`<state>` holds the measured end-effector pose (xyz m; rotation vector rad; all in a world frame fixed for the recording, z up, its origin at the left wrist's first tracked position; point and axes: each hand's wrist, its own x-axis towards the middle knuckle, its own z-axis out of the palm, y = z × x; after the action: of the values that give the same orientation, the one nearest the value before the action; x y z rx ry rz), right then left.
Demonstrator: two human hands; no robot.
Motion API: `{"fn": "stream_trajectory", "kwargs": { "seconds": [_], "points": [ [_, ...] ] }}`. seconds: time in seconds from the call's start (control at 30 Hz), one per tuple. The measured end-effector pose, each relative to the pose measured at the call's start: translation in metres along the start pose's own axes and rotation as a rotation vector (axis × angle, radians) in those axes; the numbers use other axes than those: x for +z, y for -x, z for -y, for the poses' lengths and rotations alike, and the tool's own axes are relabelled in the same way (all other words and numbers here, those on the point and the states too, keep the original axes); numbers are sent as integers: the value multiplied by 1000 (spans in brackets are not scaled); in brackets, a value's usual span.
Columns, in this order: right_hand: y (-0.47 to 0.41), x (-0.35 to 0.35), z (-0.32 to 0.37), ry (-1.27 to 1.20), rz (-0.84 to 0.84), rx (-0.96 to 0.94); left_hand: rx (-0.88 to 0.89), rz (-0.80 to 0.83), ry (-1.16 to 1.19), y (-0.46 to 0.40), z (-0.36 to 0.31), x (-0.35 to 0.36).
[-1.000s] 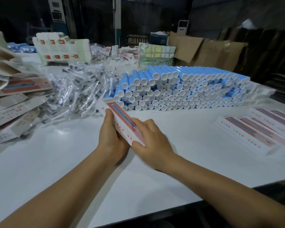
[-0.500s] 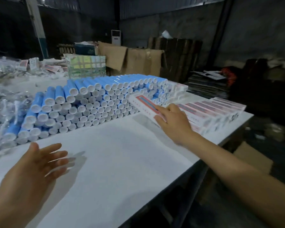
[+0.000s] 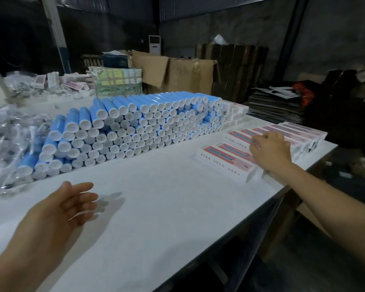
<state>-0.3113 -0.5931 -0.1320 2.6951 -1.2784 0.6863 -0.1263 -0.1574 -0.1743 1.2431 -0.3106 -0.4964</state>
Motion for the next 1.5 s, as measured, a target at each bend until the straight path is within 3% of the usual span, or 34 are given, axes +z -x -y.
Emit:
{"fn": "stream_trajectory", "kwargs": {
  "seconds": [0.07,0.2,0.33,0.47,0.6,0.93,1.27,1.4,1.5],
  "points": [
    [4,-10,26,-163,-63,-48,21,6,-36,6,-2,5],
    [25,-33,109,-549,-149,-318,68,-56,-104,17,-7,18],
    [65,-43,203,-775,-47,-590,58,-103,-95,22,-9,23],
    [110,-23,269,-732,158,-794,34,-134,-14,26,-13,28],
    [138,4,289,-544,335,-896,34,-110,-15,26,-14,27],
    [139,18,286,-592,324,-953,-14,-64,34,26,-15,26],
    [140,22,283,-600,288,-919,73,-151,-382,49,-96,-40],
    [139,26,283,-621,286,-908,150,-350,-636,83,-125,-105],
    [138,31,283,-612,268,-904,243,-612,-1028,108,-141,-154]
  ]
}}
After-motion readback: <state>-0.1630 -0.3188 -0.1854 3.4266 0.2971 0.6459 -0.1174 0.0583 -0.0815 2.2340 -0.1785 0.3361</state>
